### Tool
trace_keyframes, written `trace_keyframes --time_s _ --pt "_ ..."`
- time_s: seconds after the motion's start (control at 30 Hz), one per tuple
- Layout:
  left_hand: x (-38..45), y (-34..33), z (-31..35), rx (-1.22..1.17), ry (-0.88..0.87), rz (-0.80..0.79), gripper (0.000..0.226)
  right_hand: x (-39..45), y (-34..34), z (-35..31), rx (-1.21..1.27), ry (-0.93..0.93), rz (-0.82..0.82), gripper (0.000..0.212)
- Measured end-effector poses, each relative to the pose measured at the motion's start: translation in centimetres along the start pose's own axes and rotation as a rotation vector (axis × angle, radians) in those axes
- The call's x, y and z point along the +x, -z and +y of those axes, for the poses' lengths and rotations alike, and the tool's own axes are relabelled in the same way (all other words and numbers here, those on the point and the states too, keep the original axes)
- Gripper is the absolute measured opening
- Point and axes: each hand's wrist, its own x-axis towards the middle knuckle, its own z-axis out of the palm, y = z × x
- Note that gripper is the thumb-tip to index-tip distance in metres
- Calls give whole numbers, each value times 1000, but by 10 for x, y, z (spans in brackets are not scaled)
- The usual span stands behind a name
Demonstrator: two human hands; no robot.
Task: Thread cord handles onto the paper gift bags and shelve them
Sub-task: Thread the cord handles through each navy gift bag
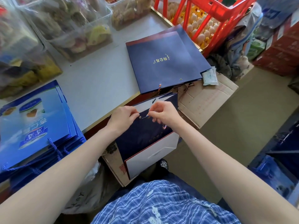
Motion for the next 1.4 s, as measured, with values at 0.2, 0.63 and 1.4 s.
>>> trace_keyframes --time_s 0.2,0.63,1.4 --pt "-5 1 9 -17 -36 1 20 -10 -10 7 -24 72 126 6" --pt "-9 9 9 -61 -27 13 19 -19 -13 -3 -34 144 237 4" --pt "-14 22 18 -114 22 41 18 -19 -15 -8 37 146 209 4"
